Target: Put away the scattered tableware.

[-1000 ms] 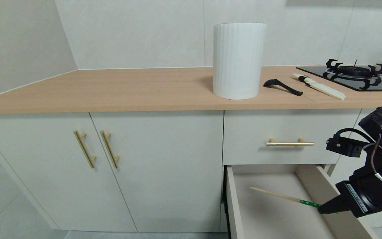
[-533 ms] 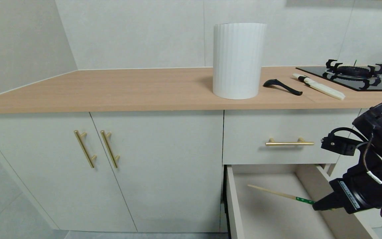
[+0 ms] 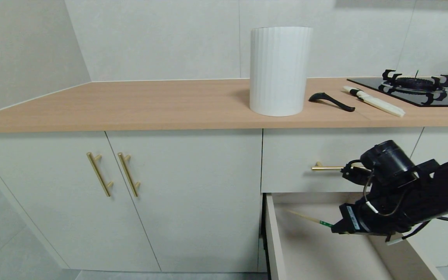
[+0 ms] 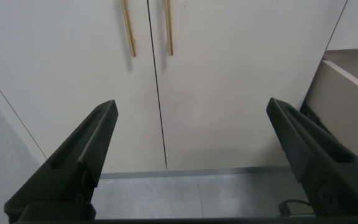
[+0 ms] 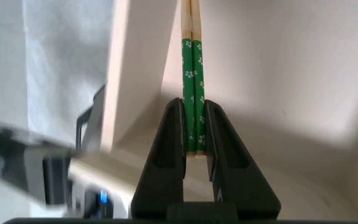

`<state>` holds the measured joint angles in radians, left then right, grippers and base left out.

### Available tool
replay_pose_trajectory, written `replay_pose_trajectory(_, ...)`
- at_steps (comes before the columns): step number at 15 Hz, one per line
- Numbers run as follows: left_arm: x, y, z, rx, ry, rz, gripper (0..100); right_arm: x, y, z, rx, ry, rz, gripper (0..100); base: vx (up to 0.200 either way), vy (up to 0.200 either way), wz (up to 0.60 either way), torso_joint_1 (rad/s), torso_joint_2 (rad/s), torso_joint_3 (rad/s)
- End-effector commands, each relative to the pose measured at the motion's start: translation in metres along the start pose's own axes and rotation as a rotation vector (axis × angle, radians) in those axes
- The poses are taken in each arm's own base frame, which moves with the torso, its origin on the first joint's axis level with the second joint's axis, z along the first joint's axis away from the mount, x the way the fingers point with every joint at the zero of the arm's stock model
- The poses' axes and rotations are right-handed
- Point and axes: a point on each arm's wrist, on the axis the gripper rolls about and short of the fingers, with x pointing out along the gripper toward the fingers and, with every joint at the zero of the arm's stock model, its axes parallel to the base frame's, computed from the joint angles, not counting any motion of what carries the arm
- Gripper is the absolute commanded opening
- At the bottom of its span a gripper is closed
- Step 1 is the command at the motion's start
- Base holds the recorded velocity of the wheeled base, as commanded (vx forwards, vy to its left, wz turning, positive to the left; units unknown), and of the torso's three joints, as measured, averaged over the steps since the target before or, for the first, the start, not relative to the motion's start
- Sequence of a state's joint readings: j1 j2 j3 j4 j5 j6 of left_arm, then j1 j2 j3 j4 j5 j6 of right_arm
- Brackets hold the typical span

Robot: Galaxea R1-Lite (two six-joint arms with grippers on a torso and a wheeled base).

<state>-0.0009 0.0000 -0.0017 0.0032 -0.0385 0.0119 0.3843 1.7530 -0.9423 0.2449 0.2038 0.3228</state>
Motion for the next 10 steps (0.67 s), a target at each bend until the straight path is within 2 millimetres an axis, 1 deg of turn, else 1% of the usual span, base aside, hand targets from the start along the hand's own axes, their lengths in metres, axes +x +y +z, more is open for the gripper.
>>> replay_pose_trajectory(1, 0.0, 0.0, 0.0, 0.0, 0.0, 0.001, 100, 0.051, -0.007, -0.007, 0.035, 0.087, -0.049, 0, 0.0, 0.0, 0.0, 0.0, 0.0, 0.0)
replay_pose_trajectory(3, 0.0, 0.0, 0.0, 0.0, 0.0, 0.001, 100, 0.076, -0.006, -0.008, 0.043, 0.067, -0.093, 0, 0.0, 0.0, 0.0, 0.0, 0.0, 0.0)
replay_pose_trajectory(6, 0.0, 0.0, 0.0, 0.0, 0.0, 0.001, 100, 0.105, -0.002, -0.011, 0.056, 0.072, -0.109, 0, 0.0, 0.0, 0.0, 0.0, 0.0, 0.0)
replay_pose_trajectory(9, 0.0, 0.0, 0.0, 0.0, 0.0, 0.001, 100, 0.138, -0.009, -0.016, 0.074, 0.049, -0.198, 0, 0.0, 0.0, 0.0, 0.0, 0.0, 0.0)
replay_pose_trajectory(10, 0.0, 0.0, 0.0, 0.0, 0.0, -0.001, 100, 0.146, -0.007, -0.02, 0.062, 0.062, -0.215, 0, 0.0, 0.0, 0.0, 0.0, 0.0, 0.0)
